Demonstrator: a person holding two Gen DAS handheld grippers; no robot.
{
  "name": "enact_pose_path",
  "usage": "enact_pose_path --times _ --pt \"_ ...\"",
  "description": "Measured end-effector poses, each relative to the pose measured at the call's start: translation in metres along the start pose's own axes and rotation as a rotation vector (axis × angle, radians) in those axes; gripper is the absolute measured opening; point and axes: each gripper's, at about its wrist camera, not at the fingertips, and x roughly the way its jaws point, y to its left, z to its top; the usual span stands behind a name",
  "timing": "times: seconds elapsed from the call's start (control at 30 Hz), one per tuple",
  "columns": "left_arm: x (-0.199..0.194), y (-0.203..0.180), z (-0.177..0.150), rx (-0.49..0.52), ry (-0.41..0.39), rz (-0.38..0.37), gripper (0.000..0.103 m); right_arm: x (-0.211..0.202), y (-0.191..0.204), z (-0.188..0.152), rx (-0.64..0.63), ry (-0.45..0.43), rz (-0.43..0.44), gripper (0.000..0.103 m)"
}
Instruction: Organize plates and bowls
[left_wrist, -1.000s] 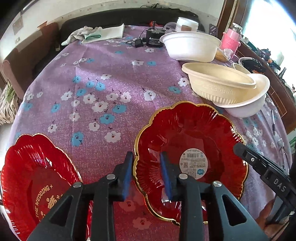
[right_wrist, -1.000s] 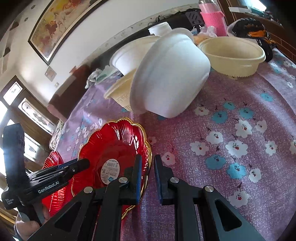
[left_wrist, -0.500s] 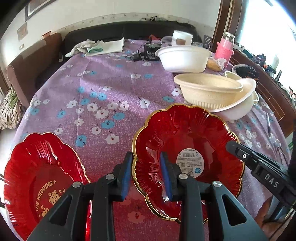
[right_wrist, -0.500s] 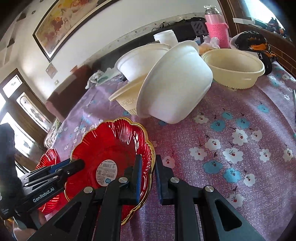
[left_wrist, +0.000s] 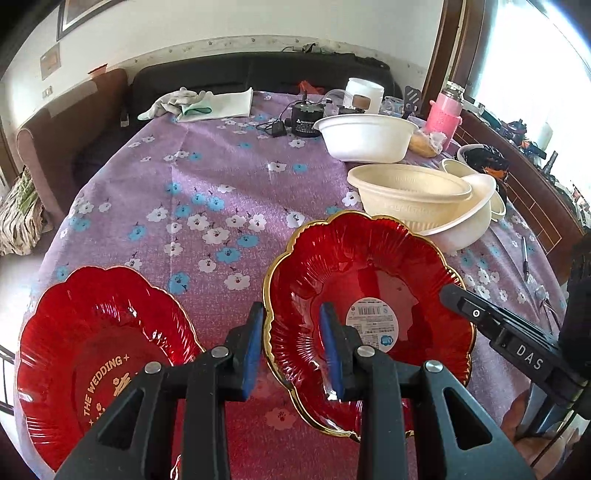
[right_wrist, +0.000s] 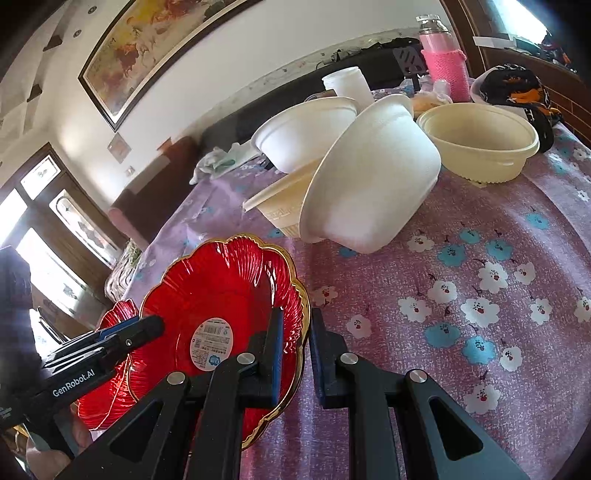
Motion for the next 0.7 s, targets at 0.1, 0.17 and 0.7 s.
enact_pose_path --times 0.1,0.17,0.7 --pt "-0.001 0.002 -0.001 -0.004 0.005 -0.007 0.028 -0.003 0.001 0.000 0.008 0.002 0.008 0.015" --pt "-0.003 0.003 -0.003 -0.009 0.005 -0.013 0.028 -0.005 0.005 0.001 0.003 0.000 0.006 0.015" --pt "-0.044 0.040 -0.016 -0.073 -0.061 -0.039 0.033 -0.018 0.053 0.006 -0.057 -0.009 0.043 0.017"
